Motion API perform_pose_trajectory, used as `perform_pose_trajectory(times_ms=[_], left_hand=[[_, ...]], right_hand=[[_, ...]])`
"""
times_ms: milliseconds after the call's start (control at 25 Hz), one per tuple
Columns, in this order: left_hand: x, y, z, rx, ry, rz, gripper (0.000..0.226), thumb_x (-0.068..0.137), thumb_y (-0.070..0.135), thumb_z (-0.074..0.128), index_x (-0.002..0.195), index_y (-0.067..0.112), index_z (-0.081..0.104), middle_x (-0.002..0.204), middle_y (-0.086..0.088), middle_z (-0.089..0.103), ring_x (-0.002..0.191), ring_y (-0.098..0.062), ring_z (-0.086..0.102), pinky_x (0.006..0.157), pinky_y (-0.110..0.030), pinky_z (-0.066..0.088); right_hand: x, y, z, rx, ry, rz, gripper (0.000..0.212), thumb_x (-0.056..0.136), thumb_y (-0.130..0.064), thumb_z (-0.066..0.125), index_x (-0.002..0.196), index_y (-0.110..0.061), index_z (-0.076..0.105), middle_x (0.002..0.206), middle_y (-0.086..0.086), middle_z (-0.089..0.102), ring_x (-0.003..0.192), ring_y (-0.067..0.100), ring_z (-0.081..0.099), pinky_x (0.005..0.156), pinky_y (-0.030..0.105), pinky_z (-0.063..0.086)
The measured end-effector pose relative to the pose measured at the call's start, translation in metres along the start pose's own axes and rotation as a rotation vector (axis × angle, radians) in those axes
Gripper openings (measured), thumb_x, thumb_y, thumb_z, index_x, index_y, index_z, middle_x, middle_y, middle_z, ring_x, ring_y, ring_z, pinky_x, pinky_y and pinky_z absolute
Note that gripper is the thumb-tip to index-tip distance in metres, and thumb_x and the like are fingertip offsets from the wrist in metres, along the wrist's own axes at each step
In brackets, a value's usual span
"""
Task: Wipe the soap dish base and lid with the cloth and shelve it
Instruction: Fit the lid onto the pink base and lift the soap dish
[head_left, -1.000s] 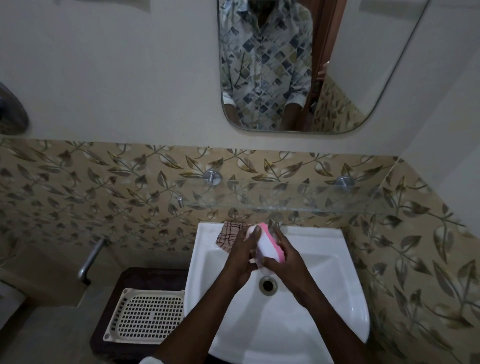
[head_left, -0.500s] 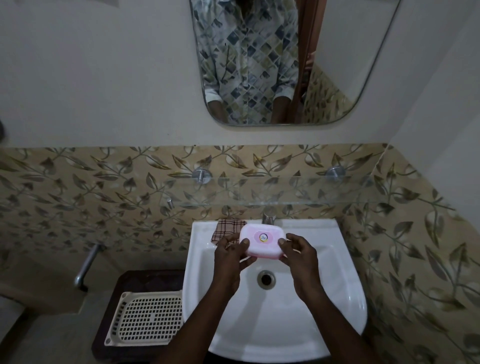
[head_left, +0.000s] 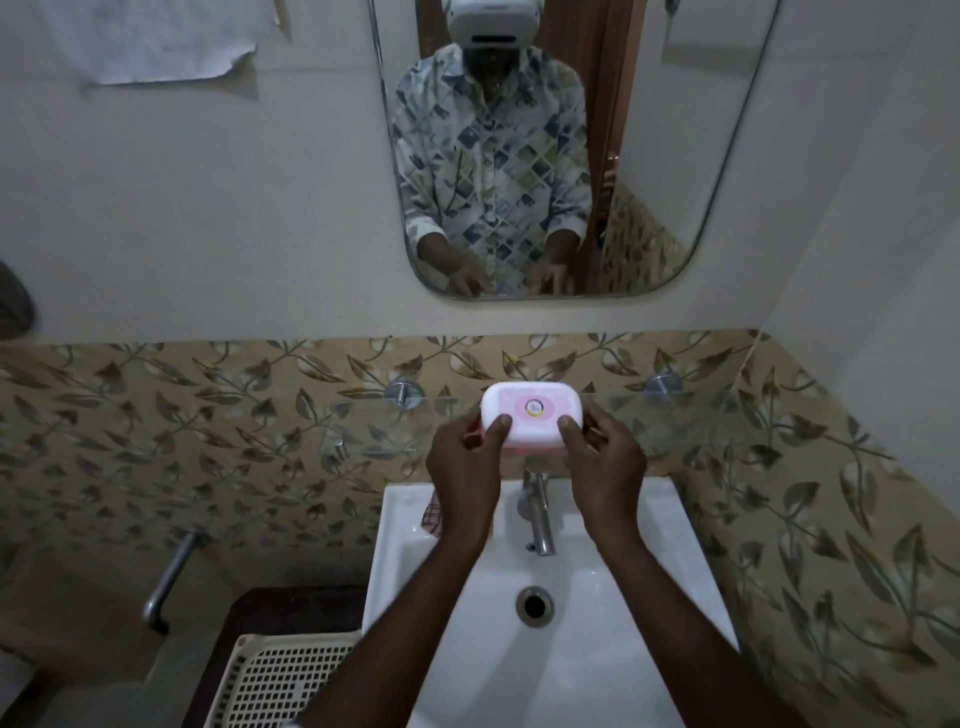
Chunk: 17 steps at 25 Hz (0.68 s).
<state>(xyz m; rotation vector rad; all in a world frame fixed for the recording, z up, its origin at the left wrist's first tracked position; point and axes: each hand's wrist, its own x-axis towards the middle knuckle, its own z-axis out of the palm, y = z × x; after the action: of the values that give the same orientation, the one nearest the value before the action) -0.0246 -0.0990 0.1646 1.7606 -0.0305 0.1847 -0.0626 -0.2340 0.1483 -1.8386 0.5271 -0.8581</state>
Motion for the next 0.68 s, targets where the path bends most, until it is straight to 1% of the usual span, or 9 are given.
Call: perform_pose_trajectory(times_ms=[40,80,120,200,280,440,560,680], left_hand=[[0.013,0.008,0.005,0.025,0.000,0.011,0.029,0.084,0.033,0.074,0.106,0.015,0.078,0.090,0.003,0.077,0.077,-0.001,0.068,0.061,-0.004,0.043],[0.024,0.013,0.011,0.053,-0.004,0.006,0.028,0.084,0.032,0.074,0.104,0.013,0.078,0.089,0.000,0.077,0.075,-0.005,0.067,0.059,-0.006,0.041],[0.033,0.014,0.016,0.074,-0.013,-0.010,0.027,0.084,0.031,0.074,0.101,0.011,0.078,0.087,-0.004,0.077,0.073,-0.008,0.066,0.058,-0.009,0.041],[0.042,0.010,0.023,0.099,-0.027,-0.046,0.026,0.084,0.031,0.074,0.091,0.007,0.079,0.081,-0.009,0.076,0.070,-0.015,0.064,0.059,-0.022,0.042],[0.047,0.000,0.028,0.127,-0.025,-0.075,0.028,0.084,0.032,0.074,0.084,0.004,0.078,0.075,-0.012,0.074,0.071,-0.022,0.066,0.061,-0.026,0.040],[0.050,-0.014,0.030,0.174,-0.038,-0.065,0.031,0.087,0.033,0.071,0.092,0.003,0.079,0.081,-0.014,0.076,0.078,-0.026,0.070,0.071,-0.036,0.053],[0.052,-0.019,0.031,0.192,-0.053,-0.043,0.033,0.089,0.035,0.069,0.093,0.004,0.079,0.080,-0.014,0.076,0.078,-0.026,0.070,0.071,-0.036,0.052],[0.054,-0.020,0.032,0.231,-0.056,-0.046,0.036,0.091,0.039,0.066,0.096,0.006,0.078,0.083,-0.014,0.076,0.081,-0.027,0.069,0.073,-0.036,0.051]], right_hand=[[0.014,-0.007,0.004,0.008,0.009,-0.008,0.025,0.087,-0.026,0.069,0.110,-0.019,0.074,0.088,-0.003,0.072,0.078,0.009,0.066,0.067,0.019,0.050],[0.025,-0.010,0.007,0.002,0.013,-0.007,0.025,0.086,-0.023,0.069,0.110,-0.016,0.074,0.088,0.000,0.074,0.078,0.012,0.067,0.068,0.023,0.051],[0.034,-0.011,0.010,-0.015,0.009,0.000,0.025,0.086,-0.021,0.069,0.109,-0.013,0.075,0.088,0.003,0.075,0.079,0.016,0.068,0.069,0.026,0.051],[0.045,-0.007,0.016,-0.061,-0.015,0.023,0.024,0.086,-0.019,0.068,0.106,-0.008,0.075,0.090,0.009,0.076,0.080,0.022,0.068,0.070,0.031,0.052],[0.048,-0.001,0.022,-0.105,-0.035,0.036,0.023,0.086,-0.018,0.068,0.104,-0.004,0.075,0.089,0.013,0.076,0.078,0.024,0.068,0.069,0.034,0.052],[0.042,0.013,0.029,-0.168,-0.065,0.023,0.025,0.089,-0.021,0.067,0.103,-0.003,0.075,0.092,0.016,0.076,0.081,0.026,0.069,0.071,0.037,0.055],[0.041,0.020,0.032,-0.189,-0.075,0.008,0.027,0.092,-0.025,0.065,0.102,-0.001,0.075,0.091,0.018,0.074,0.083,0.029,0.068,0.074,0.042,0.055],[0.040,0.020,0.032,-0.177,-0.062,-0.006,0.028,0.092,-0.024,0.065,0.104,-0.001,0.074,0.092,0.018,0.073,0.082,0.028,0.068,0.074,0.041,0.056]])
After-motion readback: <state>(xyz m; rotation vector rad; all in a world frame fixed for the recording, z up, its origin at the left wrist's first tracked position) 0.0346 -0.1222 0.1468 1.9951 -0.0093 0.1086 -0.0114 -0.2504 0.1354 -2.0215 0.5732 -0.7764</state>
